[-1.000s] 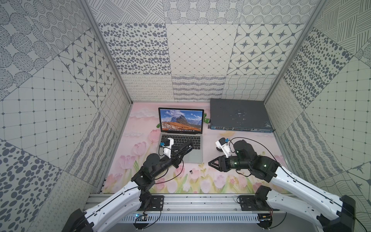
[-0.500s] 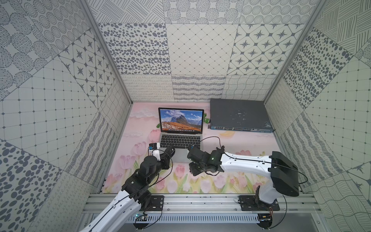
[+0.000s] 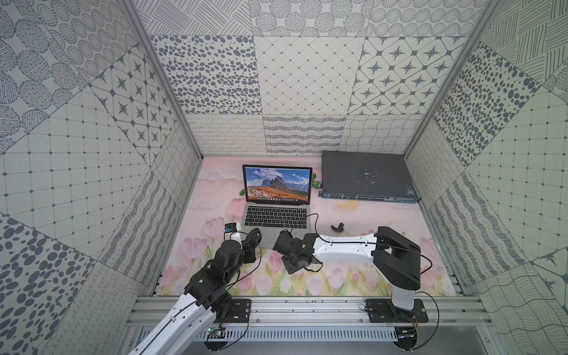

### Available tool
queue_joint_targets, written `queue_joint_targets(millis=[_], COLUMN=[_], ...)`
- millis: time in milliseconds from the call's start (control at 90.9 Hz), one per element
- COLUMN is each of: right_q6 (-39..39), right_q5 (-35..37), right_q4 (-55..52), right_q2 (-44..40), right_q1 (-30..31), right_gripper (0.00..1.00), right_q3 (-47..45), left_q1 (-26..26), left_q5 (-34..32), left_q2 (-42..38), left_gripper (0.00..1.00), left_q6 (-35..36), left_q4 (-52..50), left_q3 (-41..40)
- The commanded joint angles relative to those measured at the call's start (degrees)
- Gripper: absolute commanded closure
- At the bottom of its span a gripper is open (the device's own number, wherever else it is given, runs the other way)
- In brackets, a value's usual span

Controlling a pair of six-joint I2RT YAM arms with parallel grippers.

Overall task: Remove the wireless mouse receiver from the laptop
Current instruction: Pick up the USB plug at the center of the board.

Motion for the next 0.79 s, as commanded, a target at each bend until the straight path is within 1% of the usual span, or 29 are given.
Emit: queue_joint_targets(millis=[0, 143, 253, 374, 572, 715, 781], right_q6=[-0.17, -0.32, -0.34, -0.21, -0.17, -0.86, -2.25], right_q5=[1.06, 1.42, 2.67, 2.89, 2.84, 5.26, 7.01], right_q4=[-1.01, -2.44, -4.35, -4.97, -4.99, -4.91, -4.63], right_q2=[2.47, 4.24, 4.78, 4.96, 5.58, 3.96, 1.52], right_q1=[0.35, 0.68, 1.18, 1.37, 1.37, 1.14, 0.52], right_gripper=[0.6, 0.69, 0.73, 0.75, 0.86, 0.93, 0.94], right_q3=[2.27, 3.61, 4.55, 4.58, 4.63, 4.63, 4.16], left_q1=[0.38, 0.49, 0.58, 0.62, 0.67, 0.75, 0.76], left_q5=[-0.31, -0.04, 0.31, 0.6, 1.03, 2.32, 4.32], left_q2=[-0.23, -0.16, -0.15, -0.15, -0.15, -0.14, 0.02], left_gripper=[0.82, 0.82, 0.82, 0.82, 0.82, 0.82, 0.82], left_q6=[0.58, 0.84, 1.06, 1.22, 1.36, 1.52, 1.66], left_q4=[-0.33, -0.09, 0.03, 0.2, 0.25, 0.71, 1.53], left_q3=[0.44, 0.48, 0.48, 0.33, 0.37, 0.19, 0.01])
